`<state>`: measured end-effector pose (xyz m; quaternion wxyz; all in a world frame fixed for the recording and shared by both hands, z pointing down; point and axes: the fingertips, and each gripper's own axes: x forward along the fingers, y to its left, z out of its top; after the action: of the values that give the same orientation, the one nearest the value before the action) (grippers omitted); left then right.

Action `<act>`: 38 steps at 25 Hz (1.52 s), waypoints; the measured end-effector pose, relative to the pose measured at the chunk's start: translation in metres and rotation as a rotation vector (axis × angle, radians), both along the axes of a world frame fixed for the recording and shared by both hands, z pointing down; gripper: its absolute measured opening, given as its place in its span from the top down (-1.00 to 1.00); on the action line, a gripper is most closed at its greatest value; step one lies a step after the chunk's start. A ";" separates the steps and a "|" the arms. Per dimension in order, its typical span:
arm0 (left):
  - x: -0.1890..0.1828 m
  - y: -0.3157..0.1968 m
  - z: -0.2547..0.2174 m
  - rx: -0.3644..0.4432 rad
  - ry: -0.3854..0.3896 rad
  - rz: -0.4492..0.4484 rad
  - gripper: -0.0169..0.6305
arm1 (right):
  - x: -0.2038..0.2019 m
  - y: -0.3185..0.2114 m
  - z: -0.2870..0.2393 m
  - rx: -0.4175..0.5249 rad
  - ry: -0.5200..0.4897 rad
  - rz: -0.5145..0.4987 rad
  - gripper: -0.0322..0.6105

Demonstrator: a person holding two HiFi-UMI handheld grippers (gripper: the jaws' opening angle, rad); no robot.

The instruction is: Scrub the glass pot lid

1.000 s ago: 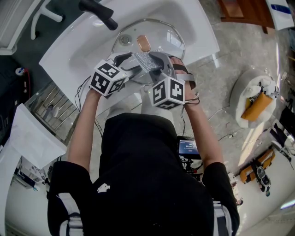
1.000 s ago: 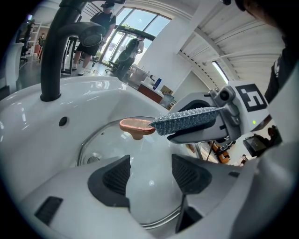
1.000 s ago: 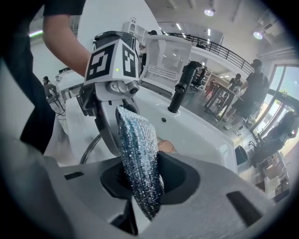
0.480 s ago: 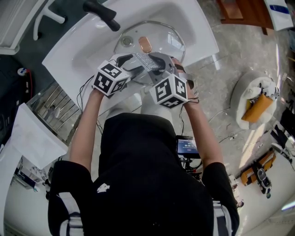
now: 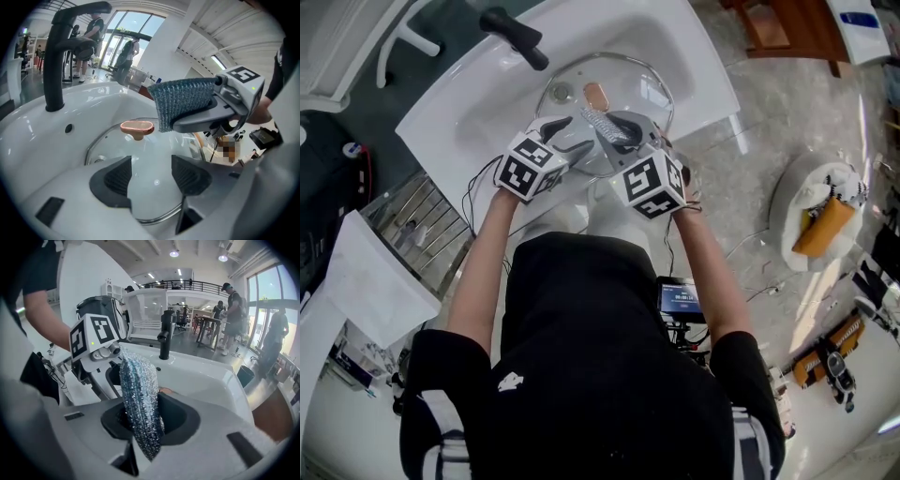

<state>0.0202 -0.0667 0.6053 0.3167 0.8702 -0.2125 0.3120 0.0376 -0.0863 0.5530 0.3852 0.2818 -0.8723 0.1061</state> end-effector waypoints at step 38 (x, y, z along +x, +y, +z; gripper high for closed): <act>-0.035 -0.011 -0.294 0.618 0.205 -0.069 0.89 | 0.005 -0.007 -0.252 0.394 -0.248 0.379 0.68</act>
<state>-0.0146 -0.0773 0.3114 0.0675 0.9443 -0.2935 0.1327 0.0423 -0.0936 0.3006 0.1871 0.4939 -0.8483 0.0383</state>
